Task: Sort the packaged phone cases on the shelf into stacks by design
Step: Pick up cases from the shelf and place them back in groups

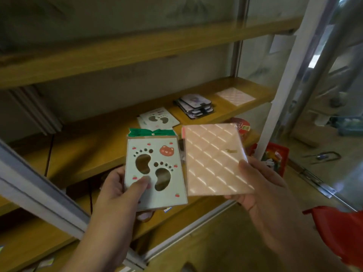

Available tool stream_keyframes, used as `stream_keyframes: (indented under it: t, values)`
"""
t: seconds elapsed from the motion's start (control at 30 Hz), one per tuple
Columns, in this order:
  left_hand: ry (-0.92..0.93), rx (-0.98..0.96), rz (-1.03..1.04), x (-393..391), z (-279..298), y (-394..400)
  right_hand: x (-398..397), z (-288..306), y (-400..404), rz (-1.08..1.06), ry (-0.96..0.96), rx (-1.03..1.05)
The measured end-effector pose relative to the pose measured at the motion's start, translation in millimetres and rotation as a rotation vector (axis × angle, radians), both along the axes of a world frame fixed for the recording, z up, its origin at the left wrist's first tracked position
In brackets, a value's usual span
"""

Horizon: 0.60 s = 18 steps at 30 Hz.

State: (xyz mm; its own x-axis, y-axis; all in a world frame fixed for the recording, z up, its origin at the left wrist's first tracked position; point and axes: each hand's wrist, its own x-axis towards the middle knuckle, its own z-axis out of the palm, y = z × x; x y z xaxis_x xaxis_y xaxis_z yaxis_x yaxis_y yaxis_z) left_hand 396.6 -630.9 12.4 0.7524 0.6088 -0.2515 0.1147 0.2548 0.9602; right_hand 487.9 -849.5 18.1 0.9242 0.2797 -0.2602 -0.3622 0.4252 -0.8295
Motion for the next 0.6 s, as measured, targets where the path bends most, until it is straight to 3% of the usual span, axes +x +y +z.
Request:
stream_keyframes:
  t: [0.23,0.47,0.6]
  values:
    - [0.022,-0.006,-0.014,73,-17,18,61,-16,22,-0.042,0.076,-0.08]
    - [-0.013,0.048,0.062,158,-24,69,141,-20,63,-0.021,0.015,-0.092]
    - [-0.001,0.23,0.077,196,-31,101,176,-25,84,-0.021,0.004,-0.109]
